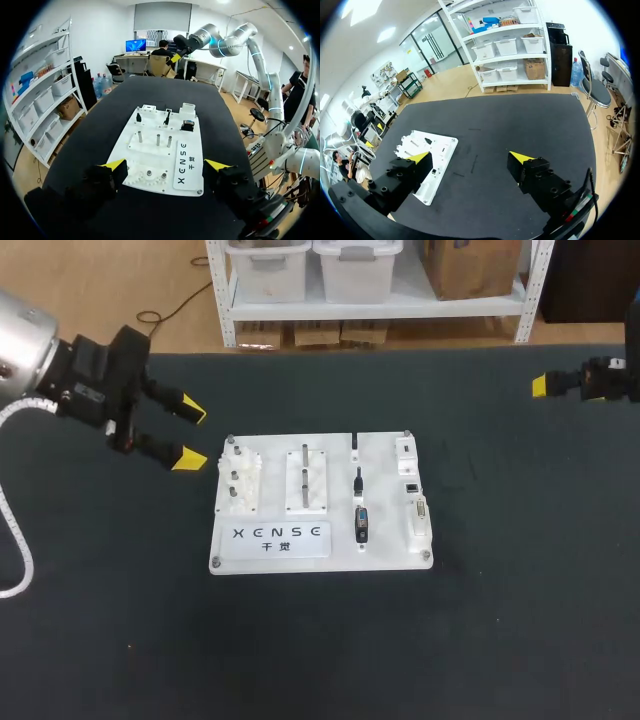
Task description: Insert the USB connector, Ethernet cable, and multi-pin plug into their matching sockets one by one.
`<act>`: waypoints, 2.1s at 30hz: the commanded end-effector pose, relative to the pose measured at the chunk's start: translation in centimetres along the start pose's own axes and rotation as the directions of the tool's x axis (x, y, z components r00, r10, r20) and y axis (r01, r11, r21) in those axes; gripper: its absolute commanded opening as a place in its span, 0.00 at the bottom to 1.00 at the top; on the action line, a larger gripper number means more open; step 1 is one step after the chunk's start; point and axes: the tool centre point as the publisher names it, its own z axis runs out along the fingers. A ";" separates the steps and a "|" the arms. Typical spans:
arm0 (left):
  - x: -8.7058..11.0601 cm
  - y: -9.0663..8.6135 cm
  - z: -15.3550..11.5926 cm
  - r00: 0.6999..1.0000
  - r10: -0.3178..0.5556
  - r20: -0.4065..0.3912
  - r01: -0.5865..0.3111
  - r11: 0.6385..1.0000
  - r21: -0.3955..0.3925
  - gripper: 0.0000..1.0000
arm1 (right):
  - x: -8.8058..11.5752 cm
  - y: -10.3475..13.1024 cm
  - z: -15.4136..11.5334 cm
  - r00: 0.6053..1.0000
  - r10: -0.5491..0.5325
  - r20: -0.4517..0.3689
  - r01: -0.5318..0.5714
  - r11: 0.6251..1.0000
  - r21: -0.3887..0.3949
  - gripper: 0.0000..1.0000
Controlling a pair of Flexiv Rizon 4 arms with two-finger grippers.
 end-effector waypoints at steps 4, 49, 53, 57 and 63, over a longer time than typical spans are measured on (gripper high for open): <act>0.1 0.0 0.0 1.000 0.002 0.002 -0.002 1.000 -0.002 1.00 | 0.0 0.0 0.0 1.000 0.000 0.000 0.000 1.000 0.002 1.00; 0.1 0.0 0.0 1.000 0.002 0.002 -0.002 1.000 -0.002 1.00 | 1.6 14.9 20.6 0.895 0.137 -0.424 0.037 0.926 0.377 1.00; 0.1 0.0 0.0 1.000 0.002 0.002 -0.002 1.000 -0.002 1.00 | 2.4 15.2 21.8 0.884 0.142 -0.445 0.045 0.923 0.382 1.00; 0.1 0.0 0.0 1.000 0.002 0.002 -0.002 1.000 -0.002 1.00 | 3.2 15.2 22.1 0.867 0.152 -0.475 0.065 0.909 0.411 1.00; 0.1 0.0 0.0 1.000 0.002 0.002 -0.002 1.000 -0.002 1.00 | 4.1 15.3 22.0 0.857 0.163 -0.489 0.077 0.897 0.434 1.00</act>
